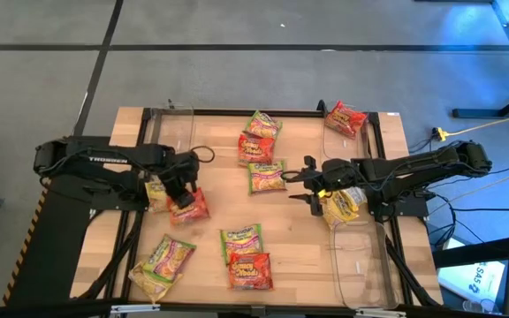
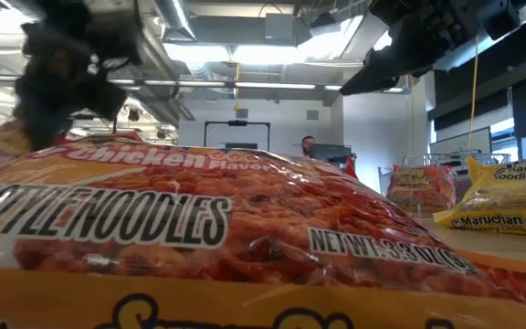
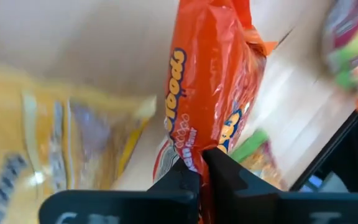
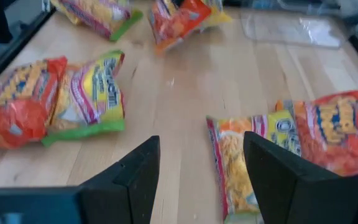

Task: Sort Maruchan noodles
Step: Put the orange noodle pack into the top right transparent bin

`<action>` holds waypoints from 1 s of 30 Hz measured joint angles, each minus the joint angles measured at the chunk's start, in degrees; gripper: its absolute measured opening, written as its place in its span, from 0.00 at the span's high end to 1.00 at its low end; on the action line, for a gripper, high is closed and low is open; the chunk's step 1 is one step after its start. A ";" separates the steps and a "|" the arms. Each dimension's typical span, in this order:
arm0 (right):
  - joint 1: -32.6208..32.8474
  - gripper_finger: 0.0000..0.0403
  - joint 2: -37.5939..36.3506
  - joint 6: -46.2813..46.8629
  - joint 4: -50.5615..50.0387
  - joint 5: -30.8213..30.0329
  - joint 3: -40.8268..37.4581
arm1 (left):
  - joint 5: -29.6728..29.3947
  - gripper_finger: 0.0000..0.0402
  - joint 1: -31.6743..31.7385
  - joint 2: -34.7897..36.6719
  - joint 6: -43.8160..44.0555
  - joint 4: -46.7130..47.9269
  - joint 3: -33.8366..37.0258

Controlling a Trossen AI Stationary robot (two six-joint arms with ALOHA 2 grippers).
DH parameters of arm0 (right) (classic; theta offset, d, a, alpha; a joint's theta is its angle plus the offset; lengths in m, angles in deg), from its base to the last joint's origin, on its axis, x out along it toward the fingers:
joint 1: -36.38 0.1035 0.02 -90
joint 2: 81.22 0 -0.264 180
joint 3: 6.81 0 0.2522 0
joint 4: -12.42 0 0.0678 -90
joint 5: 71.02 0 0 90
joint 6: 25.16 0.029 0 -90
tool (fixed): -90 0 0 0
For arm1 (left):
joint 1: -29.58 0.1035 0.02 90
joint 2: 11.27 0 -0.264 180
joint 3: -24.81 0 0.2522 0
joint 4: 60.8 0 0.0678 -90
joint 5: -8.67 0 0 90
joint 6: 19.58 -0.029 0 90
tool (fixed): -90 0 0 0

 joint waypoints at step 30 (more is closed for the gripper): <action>0.00 0.23 9.10 10.88 21.31 -8.46 0.21 | -36.96 1.00 -14.15 -20.32 -20.86 -39.34 -18.07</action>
